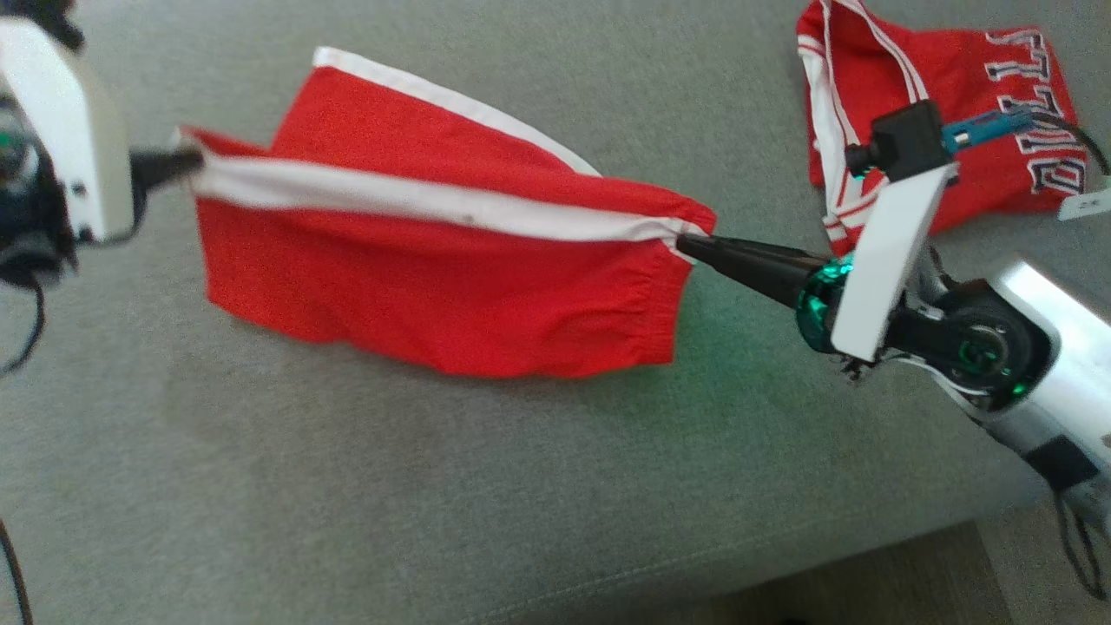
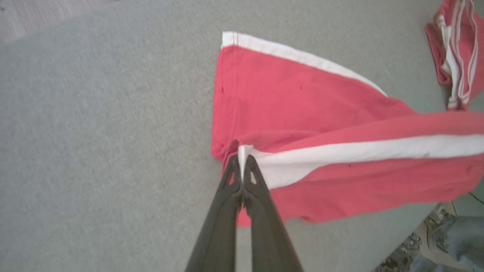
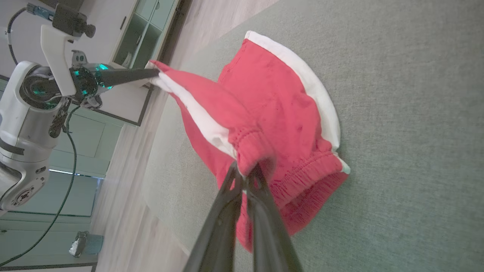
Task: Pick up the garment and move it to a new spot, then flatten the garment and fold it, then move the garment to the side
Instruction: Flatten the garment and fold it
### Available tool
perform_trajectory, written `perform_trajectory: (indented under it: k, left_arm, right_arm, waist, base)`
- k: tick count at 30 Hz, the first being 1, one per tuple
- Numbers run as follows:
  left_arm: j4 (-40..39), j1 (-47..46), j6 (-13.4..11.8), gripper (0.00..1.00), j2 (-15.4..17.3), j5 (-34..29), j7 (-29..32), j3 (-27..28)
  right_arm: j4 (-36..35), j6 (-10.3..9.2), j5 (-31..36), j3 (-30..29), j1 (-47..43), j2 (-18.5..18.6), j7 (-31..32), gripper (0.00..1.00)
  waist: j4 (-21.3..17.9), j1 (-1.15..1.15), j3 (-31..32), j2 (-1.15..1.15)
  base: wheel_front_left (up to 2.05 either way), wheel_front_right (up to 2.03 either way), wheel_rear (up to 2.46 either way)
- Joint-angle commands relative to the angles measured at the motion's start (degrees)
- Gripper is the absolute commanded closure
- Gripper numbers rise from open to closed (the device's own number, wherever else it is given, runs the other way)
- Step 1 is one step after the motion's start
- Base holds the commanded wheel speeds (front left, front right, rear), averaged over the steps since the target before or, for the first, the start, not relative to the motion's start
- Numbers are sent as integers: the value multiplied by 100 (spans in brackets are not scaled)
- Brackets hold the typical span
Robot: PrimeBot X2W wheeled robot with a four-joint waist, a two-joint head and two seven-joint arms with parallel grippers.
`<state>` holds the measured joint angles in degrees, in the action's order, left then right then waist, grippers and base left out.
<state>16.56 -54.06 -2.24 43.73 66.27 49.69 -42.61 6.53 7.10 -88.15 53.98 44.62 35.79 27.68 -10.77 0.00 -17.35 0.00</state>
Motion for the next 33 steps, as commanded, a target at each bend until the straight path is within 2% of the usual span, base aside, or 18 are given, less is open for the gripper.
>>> perform_trajectory:
  k: [1,14,19,30,31,33]
  left_arm:
    - [8,-463,46,100,219,-89,-67,375]
    - [1422,-1587,429,100,-333,-613,-337,221]
    - [1926,-1763,647,100,-498,-814,-828,177]
    - [2610,-2013,901,100,-780,-860,-1331,87]
    - [2741,-2038,915,0,-836,-848,-1432,90]
    - [2867,-2035,929,0,-889,-829,-1479,66]
  right_arm:
    - [-79,39,22,-102,91,-1,-55,100]
    - [224,39,41,-154,563,-433,22,100]
    - [346,39,85,-16,640,-651,127,100]
    - [484,39,144,57,694,-827,84,100]
    - [549,39,155,60,694,-846,60,0]
    - [630,39,151,75,682,-875,58,0]
  waist:
    - [-184,0,-235,0]
    - [-527,0,-937,0]
    - [-634,0,-1052,0]
    - [-691,0,-1087,0]
    - [-694,0,-1064,0]
    - [-696,0,-1016,0]
  base:
    - [0,0,0]
    - [0,0,0]
    - [0,0,0]
    - [0,0,0]
    - [0,0,0]
    - [0,0,0]
